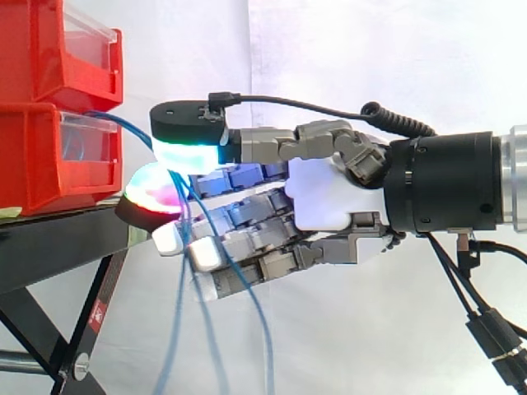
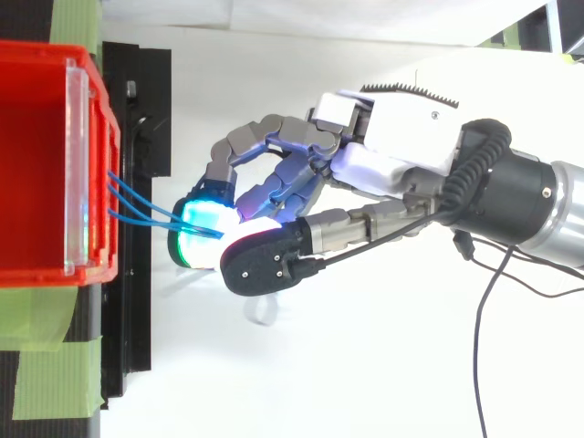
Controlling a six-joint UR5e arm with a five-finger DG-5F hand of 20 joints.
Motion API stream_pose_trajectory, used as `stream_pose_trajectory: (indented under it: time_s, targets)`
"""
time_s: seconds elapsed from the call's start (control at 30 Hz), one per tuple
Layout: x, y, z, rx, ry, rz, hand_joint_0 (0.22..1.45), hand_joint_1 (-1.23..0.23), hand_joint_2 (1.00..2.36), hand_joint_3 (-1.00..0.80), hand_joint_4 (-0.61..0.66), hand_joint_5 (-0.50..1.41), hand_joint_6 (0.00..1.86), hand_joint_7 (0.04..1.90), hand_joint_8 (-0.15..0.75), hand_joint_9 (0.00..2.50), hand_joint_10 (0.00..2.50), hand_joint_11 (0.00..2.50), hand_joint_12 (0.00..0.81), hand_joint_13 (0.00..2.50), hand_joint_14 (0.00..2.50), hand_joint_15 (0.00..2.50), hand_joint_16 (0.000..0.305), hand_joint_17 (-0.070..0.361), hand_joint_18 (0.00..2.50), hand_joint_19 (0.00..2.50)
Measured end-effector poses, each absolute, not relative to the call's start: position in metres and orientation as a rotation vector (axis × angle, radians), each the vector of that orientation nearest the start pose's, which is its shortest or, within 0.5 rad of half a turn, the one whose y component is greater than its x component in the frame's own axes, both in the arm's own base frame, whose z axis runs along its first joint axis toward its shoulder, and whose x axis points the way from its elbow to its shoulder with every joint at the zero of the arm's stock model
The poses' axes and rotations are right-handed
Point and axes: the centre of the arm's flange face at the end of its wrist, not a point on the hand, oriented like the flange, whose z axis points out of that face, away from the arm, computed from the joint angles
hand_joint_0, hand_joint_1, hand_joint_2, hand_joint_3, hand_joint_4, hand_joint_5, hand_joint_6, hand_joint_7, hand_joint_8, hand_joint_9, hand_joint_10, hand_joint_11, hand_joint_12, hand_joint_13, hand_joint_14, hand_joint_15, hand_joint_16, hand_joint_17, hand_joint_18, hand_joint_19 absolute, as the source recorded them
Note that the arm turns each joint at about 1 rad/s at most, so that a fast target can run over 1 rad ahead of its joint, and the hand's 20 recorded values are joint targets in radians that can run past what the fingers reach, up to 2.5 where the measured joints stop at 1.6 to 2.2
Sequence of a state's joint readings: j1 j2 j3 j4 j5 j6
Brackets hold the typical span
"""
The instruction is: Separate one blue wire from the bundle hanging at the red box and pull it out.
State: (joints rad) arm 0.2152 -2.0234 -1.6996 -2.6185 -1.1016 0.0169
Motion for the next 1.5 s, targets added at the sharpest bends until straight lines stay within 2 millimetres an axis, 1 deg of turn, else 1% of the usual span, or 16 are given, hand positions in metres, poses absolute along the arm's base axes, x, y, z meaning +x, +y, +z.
stream_pose_trajectory:
  time_s: [0.1,0.2,0.3,0.43,0.5,0.57,0.67,0.73,0.87,0.97,1.17,1.33,1.5]
  targets:
    - [0.6208,-0.0470,0.2245,1.355,1.058,0.991,0.60,-0.68,1.02,-0.14,0.15,-0.16,0.86,0.92,0.384,0.89,0.01,0.52,0.506,0.74,0.01,0.24,0.050,0.111,0.64,0.21]
    - [0.6208,-0.0470,0.2244,1.355,1.058,0.992,0.60,-0.67,1.02,-0.14,0.15,-0.16,0.87,0.92,0.376,0.85,0.02,0.48,0.495,0.65,0.01,0.20,0.051,0.115,0.57,0.17]
    - [0.6208,-0.0470,0.2245,1.355,1.058,0.991,0.59,-0.65,1.02,-0.15,0.14,-0.16,0.87,0.90,0.366,0.78,0.01,0.48,0.487,0.54,0.01,0.21,0.056,0.126,0.51,0.19]
    - [0.6208,-0.0469,0.2244,1.354,1.059,0.990,0.59,-0.65,1.02,-0.14,0.14,-0.17,0.87,0.90,0.353,0.70,0.01,0.47,0.463,0.51,0.01,0.27,0.058,0.130,0.49,0.23]
    - [0.6208,-0.0468,0.2244,1.354,1.059,0.990,0.59,-0.65,1.02,-0.15,0.14,-0.17,0.87,0.90,0.351,0.70,0.01,0.47,0.463,0.56,0.01,0.30,0.058,0.130,0.51,0.24]
    - [0.6208,-0.0469,0.2245,1.353,1.059,0.990,0.59,-0.64,1.02,-0.15,0.14,-0.17,0.87,0.89,0.355,0.70,0.01,0.47,0.495,0.83,0.01,0.40,0.057,0.127,0.59,0.25]
    - [0.6210,-0.0468,0.2247,1.352,1.059,0.991,0.60,-0.64,1.02,-0.15,0.15,-0.17,0.87,0.90,0.362,0.74,0.01,0.47,0.478,1.10,0.02,0.49,0.052,0.117,0.62,0.24]
    - [0.6211,-0.0466,0.2247,1.352,1.059,0.992,0.60,-0.64,1.02,-0.16,0.15,-0.17,0.87,0.90,0.368,0.75,0.01,0.46,0.475,1.22,0.02,0.55,0.050,0.113,0.63,0.24]
    - [0.6212,-0.0466,0.2248,1.351,1.059,0.992,0.60,-0.64,1.02,-0.16,0.16,-0.17,0.87,0.90,0.375,0.78,0.01,0.47,0.477,1.38,0.02,0.70,0.049,0.111,0.64,0.24]
    - [0.6213,-0.0467,0.2248,1.350,1.059,0.992,0.60,-0.64,1.02,-0.17,0.16,-0.17,0.87,0.90,0.373,0.78,0.01,0.47,0.476,1.42,0.02,0.77,0.049,0.109,0.65,0.24]
    - [0.6212,-0.0465,0.2247,1.350,1.059,0.992,0.60,-0.64,1.02,-0.16,0.16,-0.17,0.87,0.90,0.374,0.80,0.02,0.47,0.476,1.44,0.02,0.80,0.048,0.109,0.65,0.25]
    - [0.6212,-0.0465,0.2248,1.350,1.059,0.992,0.60,-0.64,1.02,-0.16,0.16,-0.17,0.87,0.90,0.375,0.81,0.01,0.48,0.470,1.48,0.02,0.88,0.048,0.109,0.66,0.26]
    - [0.6213,-0.0466,0.2248,1.350,1.058,0.992,0.60,-0.64,1.02,-0.17,0.16,-0.17,0.87,0.91,0.377,0.81,0.02,0.48,0.446,1.54,0.02,1.06,0.048,0.108,0.67,0.28]
